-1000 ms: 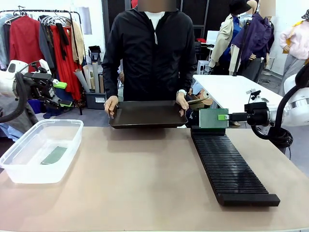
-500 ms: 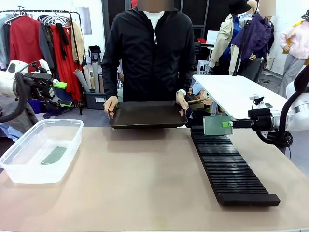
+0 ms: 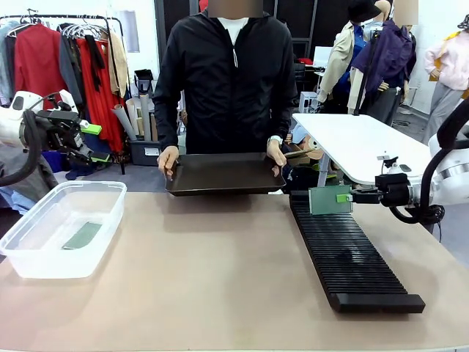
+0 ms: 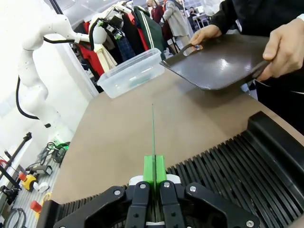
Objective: Sort PCBs into racks and boxes based on the side picked up.
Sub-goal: If the short side of the Blank PCB is picked up, insert it into the PCB Rack ; if the long side is picked up, place it in the Organizing box.
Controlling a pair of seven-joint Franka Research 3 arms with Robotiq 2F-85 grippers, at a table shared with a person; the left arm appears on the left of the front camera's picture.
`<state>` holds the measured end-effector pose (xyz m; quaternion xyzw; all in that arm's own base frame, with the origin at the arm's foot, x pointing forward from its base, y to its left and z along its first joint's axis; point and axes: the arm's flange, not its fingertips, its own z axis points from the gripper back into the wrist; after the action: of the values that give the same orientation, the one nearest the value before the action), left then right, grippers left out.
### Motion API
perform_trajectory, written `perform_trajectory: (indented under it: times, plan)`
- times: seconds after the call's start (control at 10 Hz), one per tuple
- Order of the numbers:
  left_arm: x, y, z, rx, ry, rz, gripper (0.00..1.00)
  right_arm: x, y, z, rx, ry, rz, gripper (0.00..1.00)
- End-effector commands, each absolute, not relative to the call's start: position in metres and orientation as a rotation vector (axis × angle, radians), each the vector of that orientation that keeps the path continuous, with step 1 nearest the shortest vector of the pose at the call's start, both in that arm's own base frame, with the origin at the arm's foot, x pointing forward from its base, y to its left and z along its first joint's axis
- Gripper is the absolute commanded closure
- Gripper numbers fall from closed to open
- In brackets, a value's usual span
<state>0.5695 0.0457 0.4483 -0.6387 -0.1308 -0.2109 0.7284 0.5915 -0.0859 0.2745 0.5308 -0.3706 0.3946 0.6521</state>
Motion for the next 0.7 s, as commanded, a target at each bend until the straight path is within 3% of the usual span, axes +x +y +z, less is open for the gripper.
perform_trajectory:
  times: [0.0,0.6]
  plan:
    - [0.569,0.046,0.449,-1.400,-0.282,-0.470,0.00,0.593,-0.091,0.269,1.153,-0.861,0.956,1.00]
    - [0.569,0.046,0.449,-1.400,-0.282,-0.470,0.00,0.593,-0.093,0.251,1.141,-0.875,1.041,1.00]
